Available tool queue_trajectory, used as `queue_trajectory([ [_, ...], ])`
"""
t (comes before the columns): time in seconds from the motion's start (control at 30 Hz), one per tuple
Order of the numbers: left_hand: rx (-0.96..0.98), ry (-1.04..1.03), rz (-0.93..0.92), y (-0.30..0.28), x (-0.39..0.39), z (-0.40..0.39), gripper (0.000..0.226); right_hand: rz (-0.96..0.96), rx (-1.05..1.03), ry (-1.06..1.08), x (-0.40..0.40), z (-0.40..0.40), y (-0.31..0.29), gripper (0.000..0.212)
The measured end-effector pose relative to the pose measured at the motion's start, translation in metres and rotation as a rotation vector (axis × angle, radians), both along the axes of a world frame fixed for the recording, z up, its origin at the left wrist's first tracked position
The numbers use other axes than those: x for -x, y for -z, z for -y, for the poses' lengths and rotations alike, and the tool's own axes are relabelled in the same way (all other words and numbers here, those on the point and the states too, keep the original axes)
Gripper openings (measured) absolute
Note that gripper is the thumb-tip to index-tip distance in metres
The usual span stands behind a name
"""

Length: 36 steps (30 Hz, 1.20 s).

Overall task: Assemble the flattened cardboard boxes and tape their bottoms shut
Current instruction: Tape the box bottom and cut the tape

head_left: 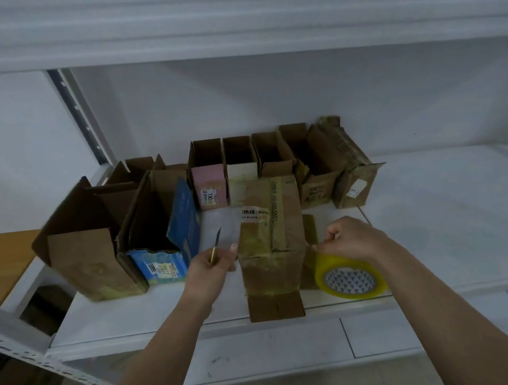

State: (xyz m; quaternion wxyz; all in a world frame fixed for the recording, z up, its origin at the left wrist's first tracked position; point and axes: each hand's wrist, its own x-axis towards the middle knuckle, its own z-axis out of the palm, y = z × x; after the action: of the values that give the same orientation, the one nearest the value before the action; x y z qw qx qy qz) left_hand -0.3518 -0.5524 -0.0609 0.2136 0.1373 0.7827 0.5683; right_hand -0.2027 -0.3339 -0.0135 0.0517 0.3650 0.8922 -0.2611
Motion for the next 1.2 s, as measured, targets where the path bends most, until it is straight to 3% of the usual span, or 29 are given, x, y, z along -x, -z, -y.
queue_trajectory([
  [0.2, -0.135, 0.019, 0.406, 0.007, 0.000, -0.001, 0.034, -0.065, 0.105, 0.010, 0.006, 0.006, 0.012, 0.038],
  [0.27, -0.146, 0.053, 0.451, 0.006, 0.002, -0.001, 0.033, -0.077, 0.127, 0.025, 0.005, 0.005, 0.013, 0.045],
  [0.4, -0.073, 0.096, 0.457, 0.012, 0.002, -0.001, 0.042, -0.085, 0.133, 0.026, 0.005, 0.005, 0.013, 0.032],
  [0.53, -0.025, 0.133, 0.477, 0.026, -0.006, -0.003, 0.053, -0.080, 0.123, 0.047, 0.005, 0.009, 0.013, 0.031],
  [0.7, -0.022, 0.130, 0.382, 0.033, -0.007, 0.001, 0.044, -0.063, 0.113, 0.045, 0.004, 0.010, 0.012, 0.024],
  [0.8, 0.048, 0.059, 0.109, 0.018, 0.001, 0.005, 0.032, -0.068, 0.118, 0.057, 0.004, 0.013, 0.009, 0.038],
  [0.87, -0.051, 0.025, -0.068, -0.008, 0.004, 0.004, 0.038, -0.088, 0.130, 0.053, 0.004, 0.012, 0.010, 0.047],
  [0.97, -0.141, 0.234, -0.091, -0.052, 0.004, -0.014, 0.050, -0.126, 0.146, 0.057, 0.002, 0.010, 0.014, 0.043],
  [1.03, -0.137, 0.474, -0.080, -0.068, 0.001, -0.037, 0.043, -0.147, 0.161, 0.070, 0.001, 0.008, 0.017, 0.041],
  [1.13, -0.104, 0.754, -0.028, -0.072, -0.013, -0.073, 0.045, -0.168, 0.188, 0.068, 0.000, 0.007, 0.019, 0.036],
  [1.2, -0.043, 0.814, -0.010, -0.062, -0.018, -0.087, 0.049, -0.189, 0.209, 0.043, 0.000, 0.006, 0.021, 0.026],
])
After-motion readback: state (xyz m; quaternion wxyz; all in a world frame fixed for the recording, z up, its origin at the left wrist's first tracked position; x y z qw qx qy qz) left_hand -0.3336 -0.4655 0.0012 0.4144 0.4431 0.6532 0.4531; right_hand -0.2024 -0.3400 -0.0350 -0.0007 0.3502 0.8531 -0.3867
